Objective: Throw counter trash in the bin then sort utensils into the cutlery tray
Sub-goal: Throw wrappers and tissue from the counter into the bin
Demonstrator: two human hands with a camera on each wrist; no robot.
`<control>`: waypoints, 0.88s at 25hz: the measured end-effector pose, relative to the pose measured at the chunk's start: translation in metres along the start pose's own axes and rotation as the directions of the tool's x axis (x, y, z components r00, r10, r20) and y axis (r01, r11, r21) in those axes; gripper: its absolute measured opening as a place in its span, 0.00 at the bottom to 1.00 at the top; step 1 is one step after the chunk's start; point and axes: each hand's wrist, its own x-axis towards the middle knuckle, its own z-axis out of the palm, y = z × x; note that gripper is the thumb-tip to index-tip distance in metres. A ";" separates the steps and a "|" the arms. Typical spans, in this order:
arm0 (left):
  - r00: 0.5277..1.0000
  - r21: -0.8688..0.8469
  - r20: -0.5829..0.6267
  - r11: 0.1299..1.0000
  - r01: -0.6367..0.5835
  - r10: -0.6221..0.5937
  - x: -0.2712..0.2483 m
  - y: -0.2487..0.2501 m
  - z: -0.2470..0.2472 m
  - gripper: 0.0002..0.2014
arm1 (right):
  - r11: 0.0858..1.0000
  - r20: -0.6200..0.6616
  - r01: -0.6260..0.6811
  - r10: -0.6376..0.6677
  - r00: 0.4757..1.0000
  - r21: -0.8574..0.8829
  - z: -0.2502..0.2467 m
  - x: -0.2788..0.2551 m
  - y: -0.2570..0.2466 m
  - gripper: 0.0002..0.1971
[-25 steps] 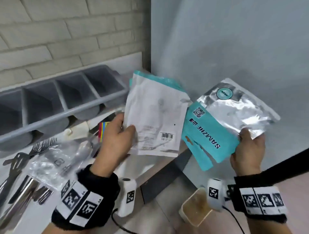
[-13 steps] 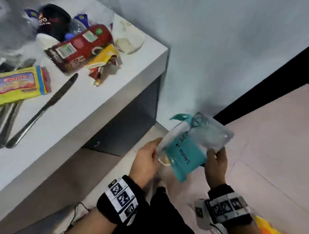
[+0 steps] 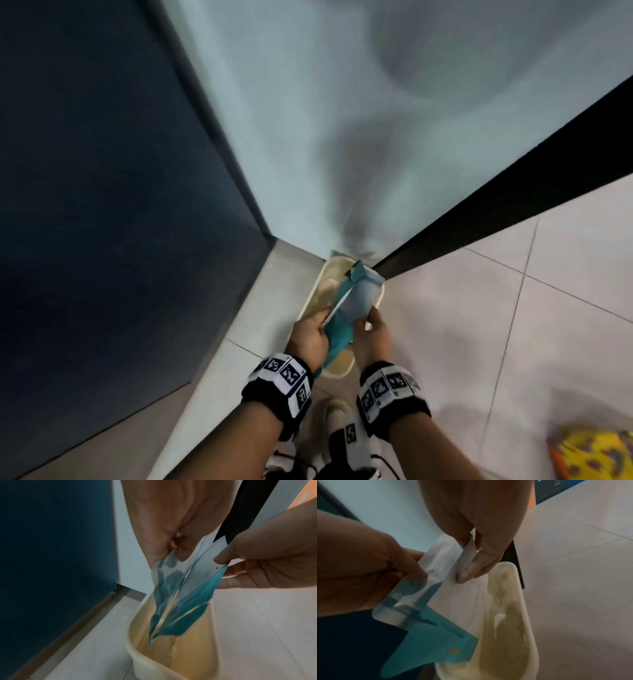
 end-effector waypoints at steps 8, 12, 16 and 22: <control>0.978 0.223 0.110 0.963 0.148 -0.176 0.056 -0.044 0.018 0.27 | 0.966 -0.085 -0.088 0.069 0.994 -0.245 0.004 0.066 0.034 0.26; 0.985 0.159 0.033 0.974 0.160 -0.167 0.002 0.001 -0.020 0.20 | 0.954 -0.042 0.000 -0.014 0.999 -0.301 -0.023 0.011 -0.008 0.17; 0.989 0.000 -0.010 0.989 0.149 -0.149 -0.085 0.084 -0.067 0.17 | 0.940 0.111 0.114 -0.082 0.990 -0.322 -0.054 -0.083 -0.082 0.12; 0.991 -0.157 -0.125 0.987 0.022 -0.042 -0.240 0.214 -0.148 0.14 | 0.801 0.340 0.493 -0.385 0.858 -0.339 -0.094 -0.230 -0.210 0.11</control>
